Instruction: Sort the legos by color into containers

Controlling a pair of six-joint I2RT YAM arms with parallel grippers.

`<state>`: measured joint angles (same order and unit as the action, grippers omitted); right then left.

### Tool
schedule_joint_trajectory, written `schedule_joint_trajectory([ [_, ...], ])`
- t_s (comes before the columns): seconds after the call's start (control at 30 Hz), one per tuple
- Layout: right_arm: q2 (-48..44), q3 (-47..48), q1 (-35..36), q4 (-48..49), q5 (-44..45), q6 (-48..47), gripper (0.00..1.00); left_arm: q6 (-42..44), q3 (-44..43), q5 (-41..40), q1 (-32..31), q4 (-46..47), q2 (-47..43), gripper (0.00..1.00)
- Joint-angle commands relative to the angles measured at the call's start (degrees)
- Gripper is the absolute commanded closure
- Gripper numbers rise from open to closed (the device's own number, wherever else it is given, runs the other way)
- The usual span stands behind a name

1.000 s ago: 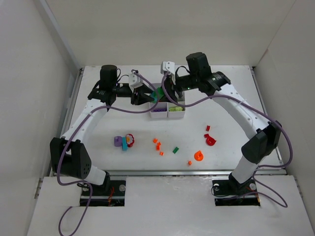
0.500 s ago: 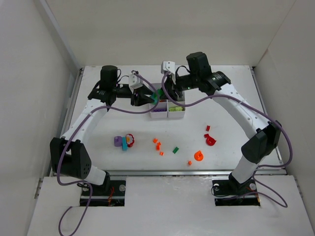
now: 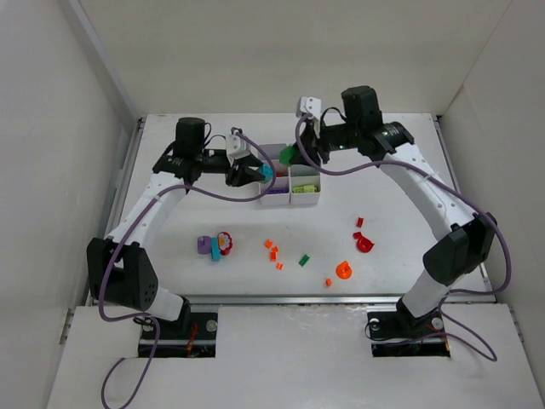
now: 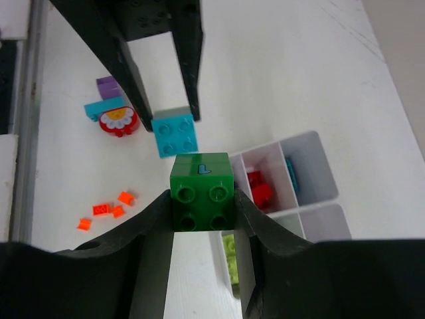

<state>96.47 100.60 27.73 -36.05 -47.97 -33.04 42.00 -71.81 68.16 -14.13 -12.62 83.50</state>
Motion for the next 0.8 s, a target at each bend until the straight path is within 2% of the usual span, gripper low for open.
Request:
schedule_joint_trajectory([
  [0.0, -4.27, -0.05, -1.71, 3.71, -0.46, 0.96, 1.0, 3.96, 0.62, -2.5, 0.42, -3.64, -1.24, 1.0],
  [0.67, -3.04, -1.19, -2.33, 5.64, -0.2, 5.09, 1.0, 1.16, -0.09, -3.81, 1.47, -2.84, -0.71, 1.0],
  [0.77, -3.04, -1.19, -2.33, 5.12, -0.2, 5.09, 1.0, 5.36, 2.19, -5.66, 2.26, -5.04, -0.71, 1.0],
])
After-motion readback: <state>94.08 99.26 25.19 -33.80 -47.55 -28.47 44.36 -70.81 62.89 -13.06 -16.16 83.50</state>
